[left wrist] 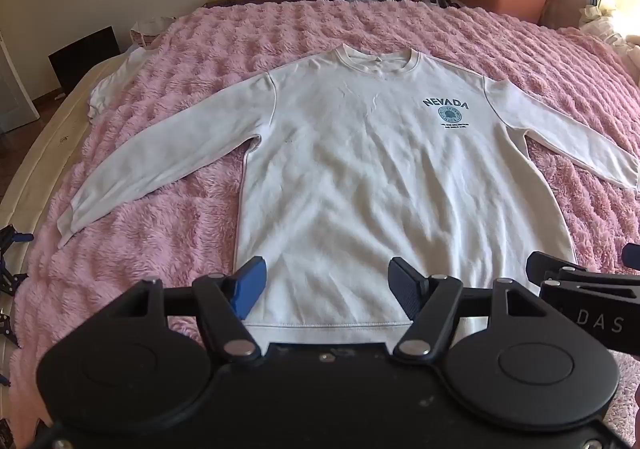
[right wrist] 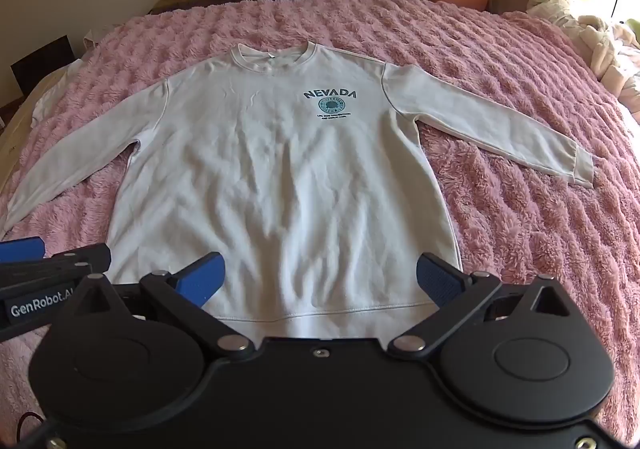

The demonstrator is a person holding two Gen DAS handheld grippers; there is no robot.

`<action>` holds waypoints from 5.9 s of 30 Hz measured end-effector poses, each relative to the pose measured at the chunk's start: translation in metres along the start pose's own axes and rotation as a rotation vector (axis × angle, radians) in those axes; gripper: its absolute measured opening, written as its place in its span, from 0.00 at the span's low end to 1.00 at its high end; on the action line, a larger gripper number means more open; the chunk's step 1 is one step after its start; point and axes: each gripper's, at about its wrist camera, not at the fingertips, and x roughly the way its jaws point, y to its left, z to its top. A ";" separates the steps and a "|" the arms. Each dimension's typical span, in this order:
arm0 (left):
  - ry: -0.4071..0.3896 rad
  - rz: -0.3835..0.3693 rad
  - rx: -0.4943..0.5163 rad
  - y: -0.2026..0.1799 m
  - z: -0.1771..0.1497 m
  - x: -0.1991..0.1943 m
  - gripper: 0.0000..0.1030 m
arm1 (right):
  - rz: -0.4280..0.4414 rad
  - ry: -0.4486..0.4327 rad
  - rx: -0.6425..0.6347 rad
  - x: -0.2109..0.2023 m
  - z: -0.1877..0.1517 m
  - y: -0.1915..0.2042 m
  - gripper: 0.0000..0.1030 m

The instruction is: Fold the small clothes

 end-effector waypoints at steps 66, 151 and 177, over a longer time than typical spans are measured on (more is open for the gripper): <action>0.061 0.017 -0.041 0.005 0.003 0.011 0.69 | 0.011 0.019 -0.001 0.000 0.003 0.003 1.00; -0.034 -0.606 0.034 -0.336 0.180 0.344 0.69 | -0.356 -0.339 0.624 0.206 0.019 -0.402 0.62; -0.029 -0.532 0.166 -0.373 0.162 0.361 0.69 | -0.154 -0.424 1.096 0.253 0.001 -0.480 0.09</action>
